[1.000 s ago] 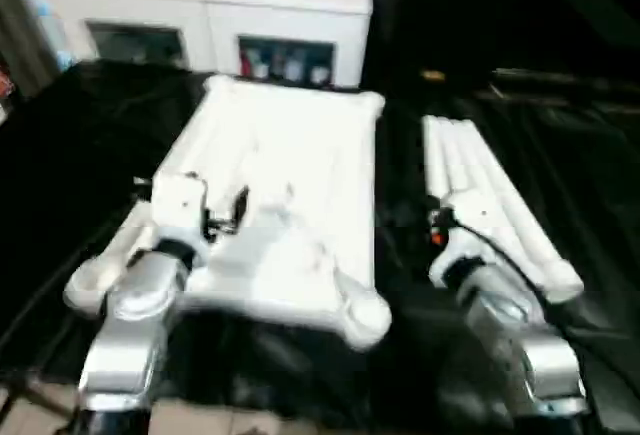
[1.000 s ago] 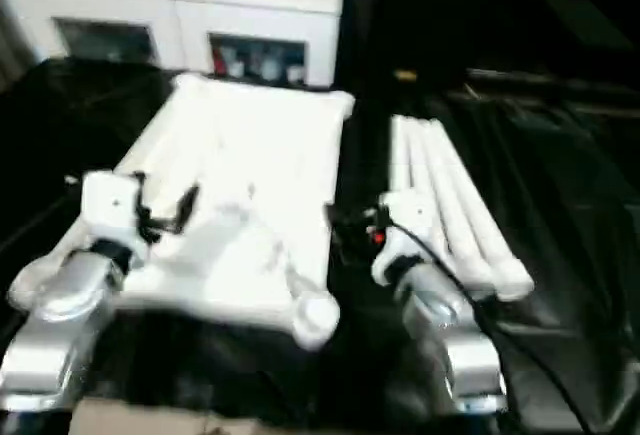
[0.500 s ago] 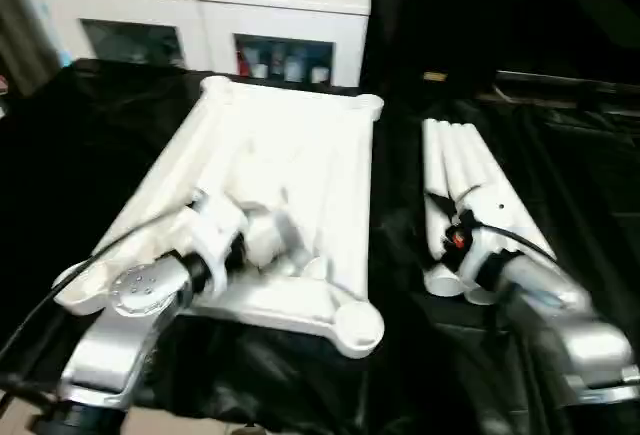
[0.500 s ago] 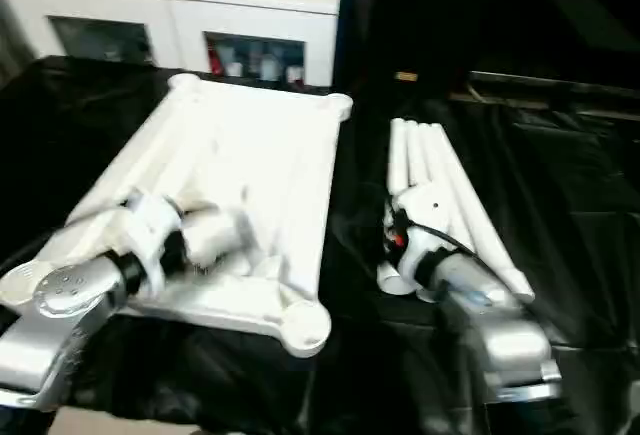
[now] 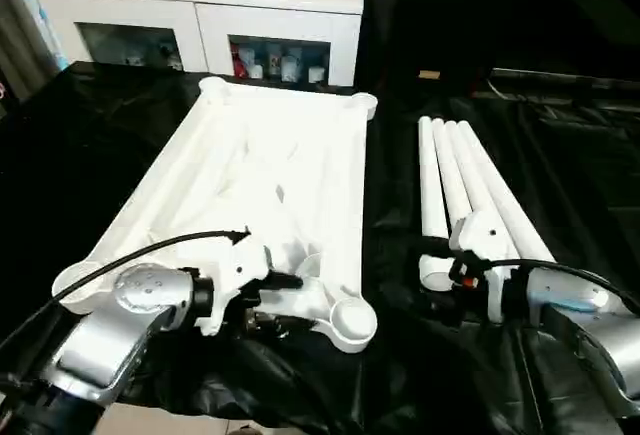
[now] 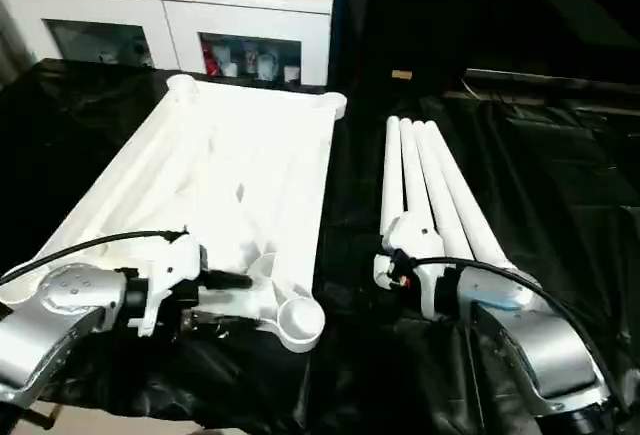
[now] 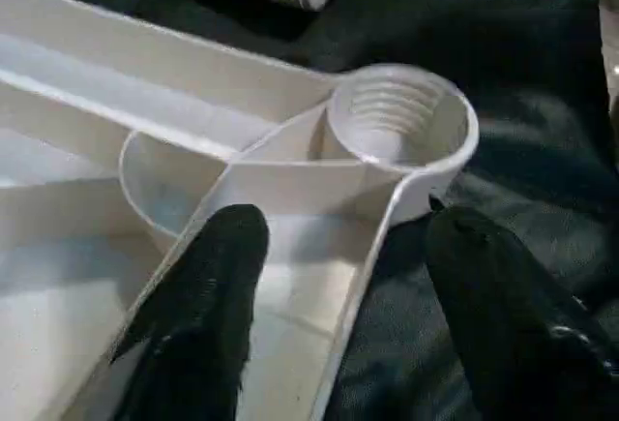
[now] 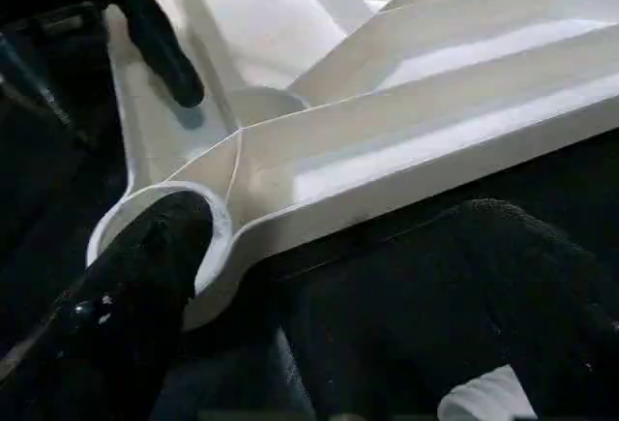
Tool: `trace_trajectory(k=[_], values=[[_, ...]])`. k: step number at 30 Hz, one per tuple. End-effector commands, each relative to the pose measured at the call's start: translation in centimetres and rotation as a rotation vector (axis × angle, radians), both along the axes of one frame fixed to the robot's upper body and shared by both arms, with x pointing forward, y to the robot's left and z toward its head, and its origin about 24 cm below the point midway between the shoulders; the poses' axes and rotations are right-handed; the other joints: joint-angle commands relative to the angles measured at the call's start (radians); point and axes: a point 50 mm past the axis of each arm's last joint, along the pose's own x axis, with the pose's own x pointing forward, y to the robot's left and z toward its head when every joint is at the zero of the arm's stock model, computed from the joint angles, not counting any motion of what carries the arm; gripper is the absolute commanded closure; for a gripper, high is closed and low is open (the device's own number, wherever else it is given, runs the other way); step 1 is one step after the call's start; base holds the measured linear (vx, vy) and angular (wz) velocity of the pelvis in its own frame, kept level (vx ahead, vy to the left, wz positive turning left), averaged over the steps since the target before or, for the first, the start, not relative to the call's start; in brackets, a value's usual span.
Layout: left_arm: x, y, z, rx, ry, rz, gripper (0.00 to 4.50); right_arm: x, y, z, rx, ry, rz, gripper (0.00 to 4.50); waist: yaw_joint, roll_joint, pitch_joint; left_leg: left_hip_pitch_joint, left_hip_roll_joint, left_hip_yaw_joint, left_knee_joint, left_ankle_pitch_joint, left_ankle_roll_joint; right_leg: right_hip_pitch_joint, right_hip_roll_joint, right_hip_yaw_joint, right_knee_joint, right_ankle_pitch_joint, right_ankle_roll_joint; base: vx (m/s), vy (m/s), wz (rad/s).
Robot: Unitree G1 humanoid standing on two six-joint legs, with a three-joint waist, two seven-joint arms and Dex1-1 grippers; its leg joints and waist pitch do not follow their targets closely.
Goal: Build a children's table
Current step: Move table base
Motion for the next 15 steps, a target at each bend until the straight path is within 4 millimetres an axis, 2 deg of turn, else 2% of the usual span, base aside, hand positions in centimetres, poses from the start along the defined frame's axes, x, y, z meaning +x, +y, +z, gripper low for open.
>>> trace_trajectory(k=[1,7,9,11,14,15], values=[[-0.02,0.13,-0.11,0.040,0.018,-0.019,1.80,-0.38,0.13,0.17,-0.030,0.003,0.034,0.00,0.003,0.006,-0.041,-0.001,0.072,-0.023,-0.091,-0.114,0.037,0.040,-0.082,0.045,-0.081,-0.099,-0.216,0.000,0.000,0.00],[0.03,0.47,-0.33,0.090,0.017,-0.018,2.24,-0.91,0.16,-0.10,-0.051,0.026,0.067,0.00,0.002,0.004,-0.038,0.000,0.074,-0.022,-0.093,-0.135,0.035,0.038,-0.084,0.047,-0.085,-0.117,-0.222,0.000,0.000,0.00],[0.01,0.50,-0.37,0.106,0.019,-0.026,2.30,-1.01,0.16,-0.07,-0.055,0.030,0.075,0.00,0.003,0.007,-0.038,0.000,0.075,-0.023,-0.094,-0.148,0.029,0.038,-0.086,0.048,-0.086,-0.138,-0.220,0.000,0.000,0.00],[0.03,0.53,-0.46,0.125,0.020,-0.034,2.59,-1.09,0.16,-0.04,-0.058,0.034,0.081,0.00,0.002,0.006,-0.037,0.000,0.075,-0.023,-0.095,-0.154,0.027,0.037,-0.085,0.047,-0.087,-0.140,-0.220,0.000,0.000,0.00],[0.08,0.60,-0.66,0.154,0.025,-0.039,2.71,-1.22,0.15,-0.07,-0.068,0.038,0.088,0.00,0.002,0.005,-0.037,0.000,0.075,-0.023,-0.094,-0.144,0.029,0.038,-0.085,0.048,-0.086,-0.132,-0.218,0.000,0.000,0.00],[0.08,0.60,-0.69,0.156,0.026,-0.039,2.90,-1.23,0.15,-0.08,-0.069,0.038,0.089,0.00,0.003,0.006,-0.037,-0.001,0.075,-0.023,-0.094,-0.136,0.030,0.039,-0.085,0.048,-0.086,-0.129,-0.216,0.000,0.000,0.00]])
